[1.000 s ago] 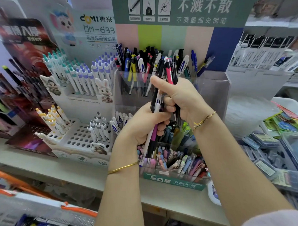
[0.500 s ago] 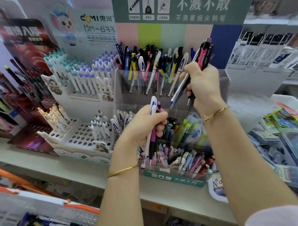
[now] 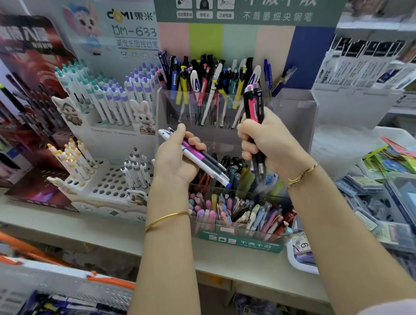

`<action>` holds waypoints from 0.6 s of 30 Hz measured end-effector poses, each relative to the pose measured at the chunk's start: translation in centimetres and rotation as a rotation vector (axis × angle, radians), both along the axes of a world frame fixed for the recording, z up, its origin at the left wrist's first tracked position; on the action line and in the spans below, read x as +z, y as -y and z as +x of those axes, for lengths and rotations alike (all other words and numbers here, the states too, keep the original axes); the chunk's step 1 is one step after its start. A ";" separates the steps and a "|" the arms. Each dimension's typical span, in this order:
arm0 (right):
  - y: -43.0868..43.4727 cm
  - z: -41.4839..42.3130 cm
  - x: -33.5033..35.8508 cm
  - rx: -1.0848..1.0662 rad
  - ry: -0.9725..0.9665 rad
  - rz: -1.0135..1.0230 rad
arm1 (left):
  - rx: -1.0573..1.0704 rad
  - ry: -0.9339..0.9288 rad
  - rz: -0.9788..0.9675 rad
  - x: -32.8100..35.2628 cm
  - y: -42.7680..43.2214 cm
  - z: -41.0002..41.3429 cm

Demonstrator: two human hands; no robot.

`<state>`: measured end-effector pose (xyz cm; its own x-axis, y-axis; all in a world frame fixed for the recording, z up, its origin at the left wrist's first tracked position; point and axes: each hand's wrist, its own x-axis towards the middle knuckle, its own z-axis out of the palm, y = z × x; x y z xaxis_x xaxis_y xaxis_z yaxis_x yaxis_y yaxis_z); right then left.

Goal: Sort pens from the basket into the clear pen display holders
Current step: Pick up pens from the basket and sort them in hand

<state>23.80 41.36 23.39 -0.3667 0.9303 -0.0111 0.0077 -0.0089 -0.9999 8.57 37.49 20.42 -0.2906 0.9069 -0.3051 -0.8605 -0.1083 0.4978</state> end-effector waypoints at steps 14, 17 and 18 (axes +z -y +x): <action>1.6 0.0 0.1 0.260 0.433 0.134 | 0.368 0.011 -0.012 0.9 -0.6 0.5; 1.5 0.1 0.0 0.230 0.468 0.201 | 0.398 -0.020 -0.061 0.8 -0.9 0.5; 1.5 0.1 0.0 0.219 0.495 0.246 | 0.405 -0.032 -0.078 0.8 -0.9 0.5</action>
<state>23.89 39.89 23.36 -0.5568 0.8303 -0.0238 0.4490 0.2768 -0.8496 9.03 38.41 21.19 -0.6299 0.6917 -0.3531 -0.7397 -0.3959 0.5441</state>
